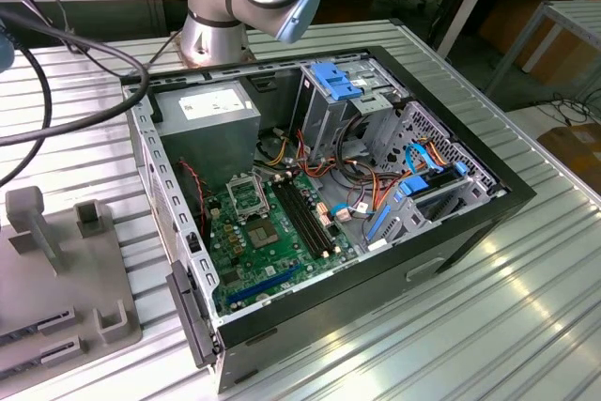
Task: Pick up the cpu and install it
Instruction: 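Pick up the cpu and move it towards the insertion slot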
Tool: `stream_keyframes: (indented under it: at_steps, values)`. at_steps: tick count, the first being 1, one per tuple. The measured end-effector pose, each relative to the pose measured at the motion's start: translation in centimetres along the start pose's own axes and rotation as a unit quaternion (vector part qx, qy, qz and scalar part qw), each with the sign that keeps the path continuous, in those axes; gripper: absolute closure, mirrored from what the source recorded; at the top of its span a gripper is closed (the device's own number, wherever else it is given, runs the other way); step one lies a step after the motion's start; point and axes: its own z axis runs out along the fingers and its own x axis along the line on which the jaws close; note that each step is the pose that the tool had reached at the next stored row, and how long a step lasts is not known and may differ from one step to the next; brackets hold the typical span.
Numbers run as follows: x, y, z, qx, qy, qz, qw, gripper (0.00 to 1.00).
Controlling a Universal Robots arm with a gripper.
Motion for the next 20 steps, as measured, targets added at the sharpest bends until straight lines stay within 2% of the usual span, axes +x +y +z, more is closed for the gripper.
stream_keyframes:
  at_steps: [9, 20]
  values:
    - [-0.01, 0.01, -0.70, 0.0000, 0.0000, 0.000, 1.00000, 0.59]
    - [-0.03, 0.01, -1.24, 0.0000, 0.0000, 0.000, 1.00000, 0.60]
